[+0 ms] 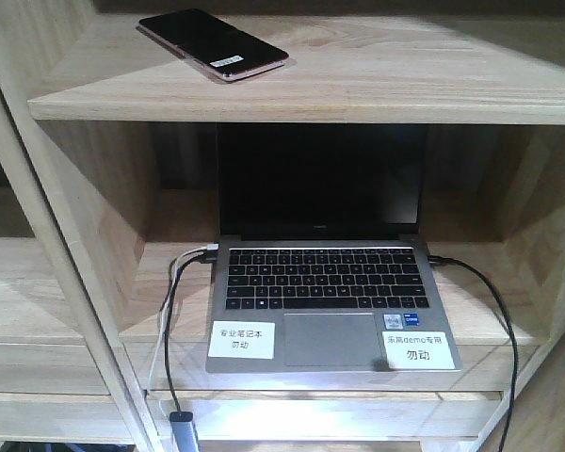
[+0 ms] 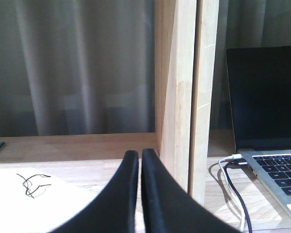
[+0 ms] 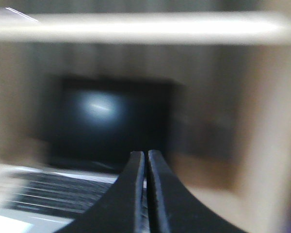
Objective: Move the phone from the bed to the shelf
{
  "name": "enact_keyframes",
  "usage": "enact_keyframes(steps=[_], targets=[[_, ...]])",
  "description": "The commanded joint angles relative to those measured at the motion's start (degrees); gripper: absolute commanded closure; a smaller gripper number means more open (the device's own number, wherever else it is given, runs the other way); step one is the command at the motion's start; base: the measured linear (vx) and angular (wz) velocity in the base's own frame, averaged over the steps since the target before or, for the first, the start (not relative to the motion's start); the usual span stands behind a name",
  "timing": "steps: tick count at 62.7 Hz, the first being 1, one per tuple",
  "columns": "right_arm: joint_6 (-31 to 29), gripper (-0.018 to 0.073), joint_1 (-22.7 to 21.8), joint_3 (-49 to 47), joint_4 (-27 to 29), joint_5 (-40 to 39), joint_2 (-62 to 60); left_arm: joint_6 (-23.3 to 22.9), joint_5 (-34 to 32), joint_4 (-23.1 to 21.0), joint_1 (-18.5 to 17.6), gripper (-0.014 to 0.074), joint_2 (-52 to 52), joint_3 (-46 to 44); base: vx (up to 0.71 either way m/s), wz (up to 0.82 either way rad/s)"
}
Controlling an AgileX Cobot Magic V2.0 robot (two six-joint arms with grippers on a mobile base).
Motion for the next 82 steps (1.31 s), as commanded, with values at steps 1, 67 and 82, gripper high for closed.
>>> enact_keyframes(steps=[1,67,82], targets=[[-0.35,0.0564,-3.83,0.37,-0.46,-5.95,0.57,-0.50,-4.29,-0.60,0.11,0.0595,-0.34,-1.38,0.00,0.00],[-1.45,0.0564,-11.99,14.33,-0.44,-10.94,-11.68,-0.50,-4.27,-0.60,0.11,0.0595,-0.33,-1.38,0.00,0.00],[-1.45,0.0564,-11.99,14.33,-0.44,-10.94,-11.68,-0.50,-4.27,-0.60,0.11,0.0595,-0.33,-1.38,0.00,0.00]])
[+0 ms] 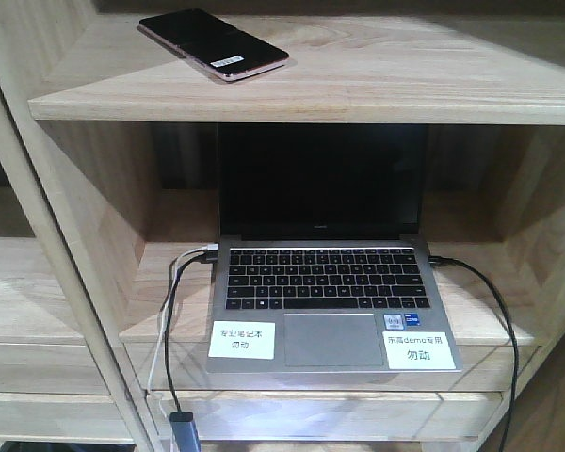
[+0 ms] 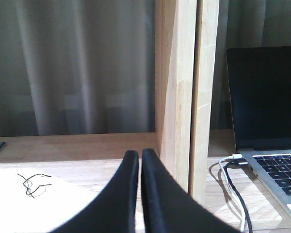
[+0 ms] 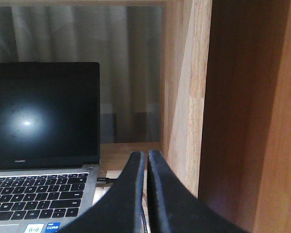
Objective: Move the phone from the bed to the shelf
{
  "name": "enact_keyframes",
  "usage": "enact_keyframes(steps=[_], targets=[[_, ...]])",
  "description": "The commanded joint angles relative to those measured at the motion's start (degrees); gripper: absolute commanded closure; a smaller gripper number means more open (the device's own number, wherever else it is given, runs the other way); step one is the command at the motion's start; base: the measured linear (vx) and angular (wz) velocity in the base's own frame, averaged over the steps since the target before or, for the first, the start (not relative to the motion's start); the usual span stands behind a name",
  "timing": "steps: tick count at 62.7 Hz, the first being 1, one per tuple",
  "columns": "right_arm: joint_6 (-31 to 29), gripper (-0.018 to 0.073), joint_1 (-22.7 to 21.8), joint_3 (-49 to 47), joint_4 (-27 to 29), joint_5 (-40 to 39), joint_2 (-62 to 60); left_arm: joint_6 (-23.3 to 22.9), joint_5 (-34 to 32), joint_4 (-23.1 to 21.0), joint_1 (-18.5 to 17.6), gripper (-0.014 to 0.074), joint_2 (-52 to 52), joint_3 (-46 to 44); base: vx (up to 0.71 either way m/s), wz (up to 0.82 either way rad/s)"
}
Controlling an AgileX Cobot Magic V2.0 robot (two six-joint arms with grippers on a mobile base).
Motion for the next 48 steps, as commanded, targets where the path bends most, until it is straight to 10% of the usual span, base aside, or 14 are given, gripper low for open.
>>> enact_keyframes(steps=[1,48], targets=[[-0.69,0.0564,-0.16,0.46,-0.44,-3.74,-0.84,-0.50,-4.26,-0.60,0.11,0.0595,-0.33,-1.38,0.00,0.00],[-0.69,0.0564,-0.16,0.46,-0.44,-3.67,-0.84,-0.50,-4.26,-0.60,0.11,0.0595,-0.33,-1.38,0.00,0.00]])
